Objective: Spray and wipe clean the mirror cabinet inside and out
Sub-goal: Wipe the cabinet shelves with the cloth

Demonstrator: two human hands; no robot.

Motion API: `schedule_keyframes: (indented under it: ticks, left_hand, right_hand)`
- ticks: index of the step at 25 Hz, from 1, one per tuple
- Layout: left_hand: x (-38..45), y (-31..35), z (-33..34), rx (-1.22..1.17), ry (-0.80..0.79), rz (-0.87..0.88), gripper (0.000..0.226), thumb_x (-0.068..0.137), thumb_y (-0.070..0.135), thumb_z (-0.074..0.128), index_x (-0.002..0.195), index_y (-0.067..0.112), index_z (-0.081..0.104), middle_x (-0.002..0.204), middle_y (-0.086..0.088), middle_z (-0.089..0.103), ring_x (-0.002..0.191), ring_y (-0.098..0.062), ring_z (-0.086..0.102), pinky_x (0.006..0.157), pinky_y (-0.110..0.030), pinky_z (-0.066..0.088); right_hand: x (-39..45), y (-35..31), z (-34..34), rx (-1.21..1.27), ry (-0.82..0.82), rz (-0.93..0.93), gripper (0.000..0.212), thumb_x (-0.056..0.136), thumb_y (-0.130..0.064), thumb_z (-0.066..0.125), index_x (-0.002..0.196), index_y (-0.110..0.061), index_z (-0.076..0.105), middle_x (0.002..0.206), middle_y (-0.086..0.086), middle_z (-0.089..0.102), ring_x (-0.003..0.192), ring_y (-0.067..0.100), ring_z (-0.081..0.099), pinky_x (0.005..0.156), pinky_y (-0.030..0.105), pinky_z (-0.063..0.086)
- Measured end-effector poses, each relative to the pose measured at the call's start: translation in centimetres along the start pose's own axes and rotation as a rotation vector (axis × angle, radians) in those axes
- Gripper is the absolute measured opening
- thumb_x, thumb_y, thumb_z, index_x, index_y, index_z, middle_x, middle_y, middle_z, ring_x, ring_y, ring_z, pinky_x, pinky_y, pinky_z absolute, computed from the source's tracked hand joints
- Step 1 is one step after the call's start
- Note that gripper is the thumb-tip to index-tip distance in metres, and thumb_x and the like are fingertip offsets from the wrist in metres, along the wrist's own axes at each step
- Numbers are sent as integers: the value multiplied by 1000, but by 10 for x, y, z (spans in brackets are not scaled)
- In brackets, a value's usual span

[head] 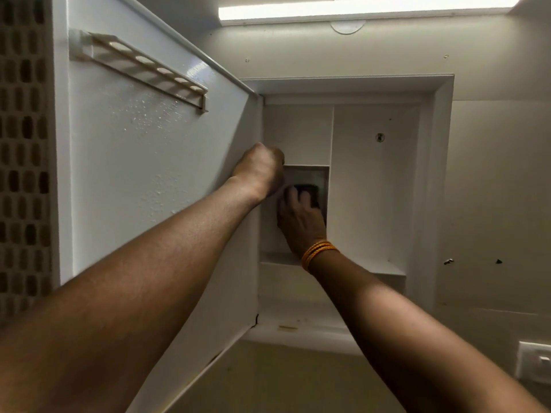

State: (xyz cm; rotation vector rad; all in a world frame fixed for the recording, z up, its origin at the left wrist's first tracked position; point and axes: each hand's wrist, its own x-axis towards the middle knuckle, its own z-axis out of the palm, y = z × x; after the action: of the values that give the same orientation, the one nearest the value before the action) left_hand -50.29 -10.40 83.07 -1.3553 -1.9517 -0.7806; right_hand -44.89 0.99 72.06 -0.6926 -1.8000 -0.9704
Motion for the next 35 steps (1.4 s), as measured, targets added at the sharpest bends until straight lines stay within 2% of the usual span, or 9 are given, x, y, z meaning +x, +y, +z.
schedule_keyframes:
  ticks: [2,5,8,13,16,18,24,30,35]
  left_hand:
    - [0,-1,3,-11,8,1,27,92,8,58,116,11,71,114,-16,67,103,-33,66,88,-40,58]
    - [-1,-3,6,-22,12,-1,29,91,6,57,117,12,70,115,-16,67,104,-33,65,88,-40,58]
    - [-3,-2,6,-36,16,0,31,91,7,58,120,11,69,117,-16,66,106,-33,65,90,-40,57]
    - [-5,-2,5,-52,30,5,30,91,13,60,119,12,69,114,-14,67,103,-32,65,88,-38,57]
    - [-3,-2,7,-91,27,-11,27,91,12,60,115,13,71,109,-12,68,98,-31,66,85,-37,58]
    - [-4,-1,7,-114,20,-14,27,89,9,60,114,12,71,107,-12,68,96,-31,66,84,-37,58]
    - [-12,-1,9,-73,27,3,34,92,5,53,123,10,65,117,-15,65,102,-32,65,87,-39,57]
    - [-15,-1,13,-67,28,9,37,89,1,51,123,9,63,113,-18,63,98,-35,64,84,-42,58]
    - [-18,-2,15,-77,54,20,33,88,1,50,116,9,64,106,-18,63,92,-36,65,79,-42,58]
  right_hand:
    - [-13,-8,12,60,-165,163,24,79,-21,76,99,-11,68,105,15,57,86,32,58,42,31,47]
    - [-27,-19,12,210,-223,354,42,87,-16,65,127,-4,59,138,25,46,110,41,52,68,40,60]
    - [-22,-34,9,328,-205,534,65,88,-15,56,150,-3,41,163,24,23,132,45,42,93,49,53]
    - [28,-35,6,471,-179,617,67,92,-15,51,155,-4,34,163,22,26,142,45,31,115,53,32]
    - [23,-25,14,467,-206,465,61,87,-13,63,147,-7,48,154,21,40,141,47,32,114,56,32]
    - [14,-21,21,472,-201,165,58,80,-7,72,136,-6,60,146,20,51,138,48,38,114,59,35]
    - [-9,8,20,302,-303,-297,55,87,-12,65,141,-21,59,157,6,44,150,38,27,123,61,18]
    - [-30,9,-9,143,-457,-106,32,100,-13,53,127,-7,69,157,13,39,142,42,36,106,52,46]
    - [-31,-6,-23,32,-584,-41,30,102,-9,48,123,-3,68,131,21,55,113,43,59,81,44,56]
